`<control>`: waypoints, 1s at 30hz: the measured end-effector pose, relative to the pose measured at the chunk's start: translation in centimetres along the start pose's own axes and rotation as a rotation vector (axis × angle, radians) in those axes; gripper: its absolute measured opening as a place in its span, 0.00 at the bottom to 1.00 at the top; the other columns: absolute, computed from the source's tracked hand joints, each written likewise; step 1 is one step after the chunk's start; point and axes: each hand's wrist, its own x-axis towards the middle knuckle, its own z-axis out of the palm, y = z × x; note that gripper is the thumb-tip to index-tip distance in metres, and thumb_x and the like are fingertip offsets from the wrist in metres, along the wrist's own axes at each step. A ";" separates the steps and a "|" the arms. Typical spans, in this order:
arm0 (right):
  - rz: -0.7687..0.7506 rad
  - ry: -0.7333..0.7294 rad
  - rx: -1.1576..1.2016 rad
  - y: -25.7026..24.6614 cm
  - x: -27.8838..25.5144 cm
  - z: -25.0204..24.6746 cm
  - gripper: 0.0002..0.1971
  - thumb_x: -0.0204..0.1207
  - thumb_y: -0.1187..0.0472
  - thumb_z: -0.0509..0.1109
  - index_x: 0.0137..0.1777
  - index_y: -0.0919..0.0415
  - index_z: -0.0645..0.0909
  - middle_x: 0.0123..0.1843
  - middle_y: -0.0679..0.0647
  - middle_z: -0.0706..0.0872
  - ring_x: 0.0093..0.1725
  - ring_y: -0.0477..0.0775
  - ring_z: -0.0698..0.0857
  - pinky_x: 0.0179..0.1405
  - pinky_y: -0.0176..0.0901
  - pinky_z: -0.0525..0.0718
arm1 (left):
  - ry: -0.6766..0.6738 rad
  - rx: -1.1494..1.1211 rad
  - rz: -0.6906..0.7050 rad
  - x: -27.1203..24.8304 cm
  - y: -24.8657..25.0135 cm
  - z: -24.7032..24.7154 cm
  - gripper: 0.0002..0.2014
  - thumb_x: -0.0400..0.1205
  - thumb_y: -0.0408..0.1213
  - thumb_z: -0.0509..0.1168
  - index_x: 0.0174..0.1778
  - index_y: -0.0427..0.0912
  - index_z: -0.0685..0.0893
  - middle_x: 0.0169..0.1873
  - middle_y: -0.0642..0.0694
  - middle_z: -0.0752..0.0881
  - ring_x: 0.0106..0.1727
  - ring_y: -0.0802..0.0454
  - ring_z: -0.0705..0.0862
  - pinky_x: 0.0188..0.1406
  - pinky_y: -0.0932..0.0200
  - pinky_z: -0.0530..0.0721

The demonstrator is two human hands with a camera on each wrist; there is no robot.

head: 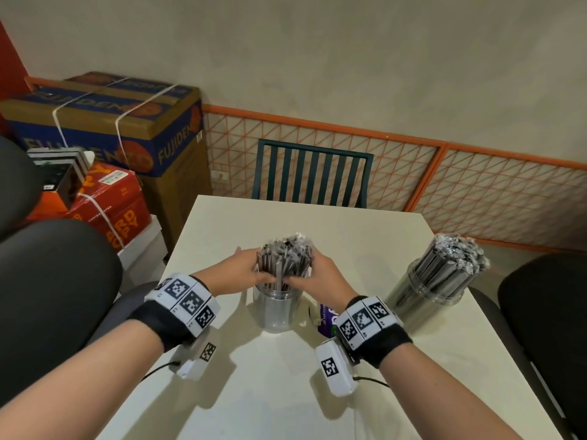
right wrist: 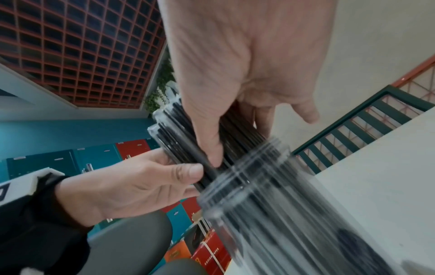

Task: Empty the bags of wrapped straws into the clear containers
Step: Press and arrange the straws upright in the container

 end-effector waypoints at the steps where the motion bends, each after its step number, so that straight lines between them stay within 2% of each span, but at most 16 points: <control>1: 0.008 0.005 0.001 -0.2 0.2 -0.4 0.30 0.71 0.62 0.76 0.72 0.59 0.70 0.66 0.56 0.83 0.66 0.53 0.81 0.61 0.38 0.76 | -0.029 0.026 0.030 0.1 0.1 -0.5 0.17 0.79 0.38 0.66 0.65 0.47 0.80 0.65 0.45 0.83 0.67 0.48 0.77 0.77 0.44 0.64; 3: 0.026 -0.057 -0.038 -0.6 0.7 -1.4 0.27 0.73 0.64 0.73 0.72 0.59 0.72 0.67 0.57 0.83 0.67 0.55 0.80 0.62 0.38 0.74 | -0.082 0.088 0.065 0.3 0.7 -1.3 0.16 0.80 0.35 0.66 0.64 0.44 0.79 0.64 0.44 0.83 0.63 0.49 0.78 0.68 0.56 0.72; 4: 0.029 -0.118 -0.088 -0.8 0.9 -1.9 0.27 0.73 0.63 0.73 0.72 0.59 0.72 0.68 0.57 0.83 0.68 0.55 0.80 0.63 0.38 0.73 | -0.096 0.124 0.076 0.4 0.9 -1.5 0.17 0.79 0.34 0.67 0.64 0.43 0.79 0.64 0.44 0.82 0.63 0.49 0.78 0.65 0.58 0.73; 6: 0.010 -0.233 -0.181 -0.9 1.3 -2.3 0.27 0.73 0.61 0.74 0.72 0.57 0.73 0.69 0.56 0.82 0.68 0.55 0.79 0.65 0.41 0.74 | -0.119 0.193 0.077 0.8 0.9 -1.7 0.22 0.76 0.35 0.70 0.66 0.43 0.76 0.65 0.45 0.79 0.67 0.48 0.76 0.69 0.55 0.72; 9: 0.007 -0.309 -0.195 -0.5 1.2 -2.6 0.31 0.73 0.63 0.74 0.75 0.56 0.68 0.71 0.56 0.80 0.70 0.56 0.78 0.72 0.46 0.73 | -0.165 0.265 -0.008 1.0 -0.3 -1.6 0.38 0.70 0.45 0.75 0.74 0.48 0.66 0.72 0.46 0.70 0.75 0.46 0.65 0.77 0.44 0.64; 12: -0.025 -0.353 -0.123 0.0 0.6 -2.6 0.39 0.71 0.65 0.75 0.79 0.55 0.59 0.74 0.54 0.75 0.73 0.53 0.74 0.75 0.45 0.69 | -0.182 0.119 -0.039 -0.1 0.0 -1.0 0.50 0.65 0.51 0.78 0.79 0.49 0.56 0.76 0.50 0.64 0.77 0.51 0.59 0.79 0.49 0.59; 14: -0.026 -0.386 -0.061 0.2 0.1 -2.3 0.45 0.68 0.66 0.77 0.80 0.54 0.54 0.74 0.52 0.73 0.72 0.50 0.72 0.72 0.38 0.68 | -0.123 -0.056 0.006 -0.7 0.8 -0.2 0.48 0.66 0.50 0.78 0.77 0.50 0.58 0.70 0.54 0.68 0.73 0.56 0.64 0.75 0.58 0.62; 15: -0.025 -0.387 -0.034 0.2 0.0 -1.9 0.46 0.68 0.65 0.78 0.80 0.54 0.53 0.73 0.51 0.73 0.71 0.48 0.72 0.70 0.37 0.68 | -0.076 -0.112 0.012 -0.7 0.9 0.3 0.46 0.66 0.52 0.77 0.76 0.52 0.60 0.68 0.55 0.71 0.72 0.57 0.67 0.74 0.58 0.64; 18: -0.047 -0.251 -0.024 0.0 0.0 -1.1 0.40 0.71 0.57 0.76 0.79 0.54 0.58 0.71 0.50 0.76 0.70 0.46 0.75 0.67 0.36 0.71 | 0.030 -0.151 -0.015 -0.7 1.0 0.9 0.41 0.68 0.60 0.71 0.76 0.54 0.64 0.72 0.50 0.75 0.72 0.53 0.72 0.77 0.44 0.66; 20: -0.055 -0.139 -0.048 -0.4 0.2 -1.2 0.31 0.75 0.58 0.72 0.76 0.56 0.64 0.70 0.54 0.80 0.68 0.51 0.79 0.65 0.40 0.76 | 0.015 -0.131 -0.023 -0.4 1.3 0.4 0.35 0.73 0.55 0.68 0.76 0.54 0.65 0.71 0.49 0.77 0.72 0.50 0.74 0.77 0.41 0.67; 21: -0.051 -0.111 -0.052 -0.7 0.3 -1.5 0.28 0.76 0.60 0.71 0.75 0.57 0.66 0.69 0.56 0.81 0.67 0.52 0.80 0.64 0.41 0.77 | 0.001 -0.131 -0.023 -0.4 1.8 0.0 0.31 0.76 0.50 0.67 0.76 0.52 0.67 0.70 0.49 0.78 0.71 0.50 0.75 0.77 0.44 0.67; 23: -0.049 -0.098 -0.078 -1.3 0.6 -2.2 0.26 0.76 0.62 0.70 0.73 0.59 0.68 0.68 0.57 0.81 0.66 0.53 0.80 0.64 0.41 0.75 | -0.045 -0.085 0.001 -0.4 2.5 -1.0 0.26 0.80 0.39 0.65 0.75 0.49 0.67 0.68 0.50 0.77 0.66 0.55 0.74 0.74 0.57 0.66; 24: -0.042 -0.113 -0.104 -1.4 0.7 -2.5 0.26 0.76 0.62 0.70 0.73 0.59 0.69 0.68 0.57 0.81 0.67 0.54 0.79 0.64 0.40 0.74 | -0.068 -0.055 0.015 -0.4 2.9 -1.3 0.26 0.81 0.37 0.64 0.76 0.47 0.67 0.67 0.51 0.77 0.64 0.57 0.72 0.70 0.62 0.65; 27: -0.006 -0.262 -0.193 -1.4 0.6 -3.0 0.34 0.73 0.63 0.74 0.77 0.57 0.63 0.72 0.56 0.78 0.70 0.53 0.76 0.65 0.38 0.70 | -0.149 -0.011 0.003 -0.5 3.0 -1.6 0.28 0.79 0.34 0.67 0.74 0.47 0.68 0.66 0.49 0.78 0.62 0.59 0.72 0.65 0.64 0.65; 29: 0.000 -0.357 -0.184 -1.0 0.1 -3.0 0.43 0.70 0.66 0.76 0.80 0.57 0.55 0.75 0.54 0.73 0.71 0.49 0.72 0.67 0.36 0.67 | -0.186 0.000 -0.005 -0.5 2.6 -1.2 0.33 0.73 0.37 0.73 0.73 0.49 0.68 0.67 0.51 0.77 0.65 0.57 0.72 0.71 0.60 0.66; 30: -0.017 -0.377 -0.146 -0.9 -0.2 -2.8 0.46 0.68 0.67 0.77 0.81 0.57 0.52 0.75 0.53 0.72 0.70 0.47 0.70 0.68 0.34 0.66 | -0.186 0.022 -0.009 -0.3 2.1 -0.8 0.38 0.69 0.41 0.76 0.74 0.50 0.67 0.69 0.51 0.75 0.68 0.56 0.71 0.75 0.54 0.65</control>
